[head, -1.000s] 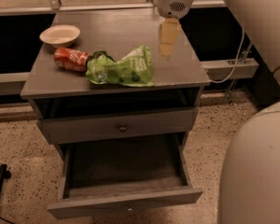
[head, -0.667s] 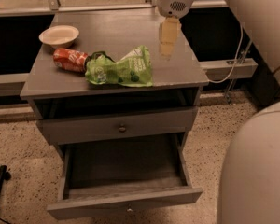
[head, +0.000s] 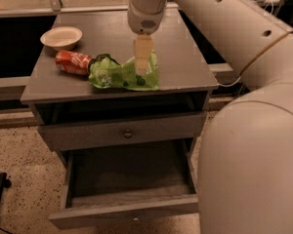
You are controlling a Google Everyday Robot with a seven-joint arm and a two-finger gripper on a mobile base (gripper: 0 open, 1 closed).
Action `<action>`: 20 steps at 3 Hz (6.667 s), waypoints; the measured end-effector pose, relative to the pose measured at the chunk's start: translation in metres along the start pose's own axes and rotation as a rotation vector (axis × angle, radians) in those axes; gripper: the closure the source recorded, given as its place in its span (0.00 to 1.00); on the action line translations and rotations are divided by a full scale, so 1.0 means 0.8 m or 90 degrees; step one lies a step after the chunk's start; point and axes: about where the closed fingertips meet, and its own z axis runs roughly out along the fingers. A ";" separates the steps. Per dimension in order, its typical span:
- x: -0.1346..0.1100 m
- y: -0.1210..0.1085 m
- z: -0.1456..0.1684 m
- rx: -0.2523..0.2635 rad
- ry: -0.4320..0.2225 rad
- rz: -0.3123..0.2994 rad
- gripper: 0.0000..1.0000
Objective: Place green rice chip bag into middle drawer
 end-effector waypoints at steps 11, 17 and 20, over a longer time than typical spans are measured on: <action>0.061 0.191 0.040 -0.031 -0.074 -0.056 1.00; 0.102 0.333 0.248 -0.079 -0.172 0.043 1.00; 0.113 0.355 0.325 -0.065 -0.172 0.049 1.00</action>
Offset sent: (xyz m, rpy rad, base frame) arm -0.0104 -0.0055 -0.0791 -0.1272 0.1488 -0.0921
